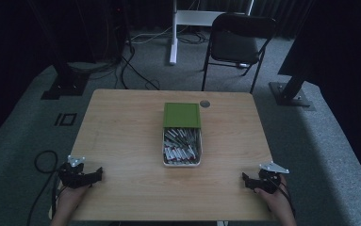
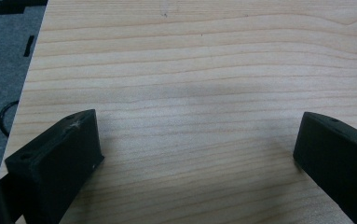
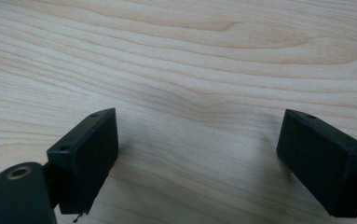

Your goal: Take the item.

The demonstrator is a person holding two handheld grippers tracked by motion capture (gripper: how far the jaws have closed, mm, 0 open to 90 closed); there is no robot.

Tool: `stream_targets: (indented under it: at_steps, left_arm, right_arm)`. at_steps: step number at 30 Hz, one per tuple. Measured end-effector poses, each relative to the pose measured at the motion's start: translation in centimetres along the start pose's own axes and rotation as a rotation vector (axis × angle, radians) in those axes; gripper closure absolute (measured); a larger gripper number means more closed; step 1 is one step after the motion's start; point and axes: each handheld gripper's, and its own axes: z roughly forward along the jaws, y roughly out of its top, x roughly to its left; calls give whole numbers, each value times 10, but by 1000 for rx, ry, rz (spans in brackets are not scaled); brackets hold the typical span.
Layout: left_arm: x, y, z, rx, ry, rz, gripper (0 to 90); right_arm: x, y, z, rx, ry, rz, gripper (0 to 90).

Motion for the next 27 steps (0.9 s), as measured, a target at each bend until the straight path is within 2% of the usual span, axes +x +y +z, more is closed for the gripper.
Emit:
stream_targets:
  at_steps: [6, 12, 24, 27]
  left_arm:
    - [0, 0, 0, 0, 0, 0, 14]
    - [0, 0, 0, 0, 0, 0, 14]
    - [0, 0, 0, 0, 0, 0, 14]
    - [0, 0, 0, 0, 0, 0, 14]
  right_arm:
    - [0, 0, 0, -1, -3, 2, 125]
    - [6, 2, 2, -2, -36, 35, 128]
    - [16, 18, 9, -20, -17, 24, 149]
    - [21, 30, 6, -47, -3, 6, 162]
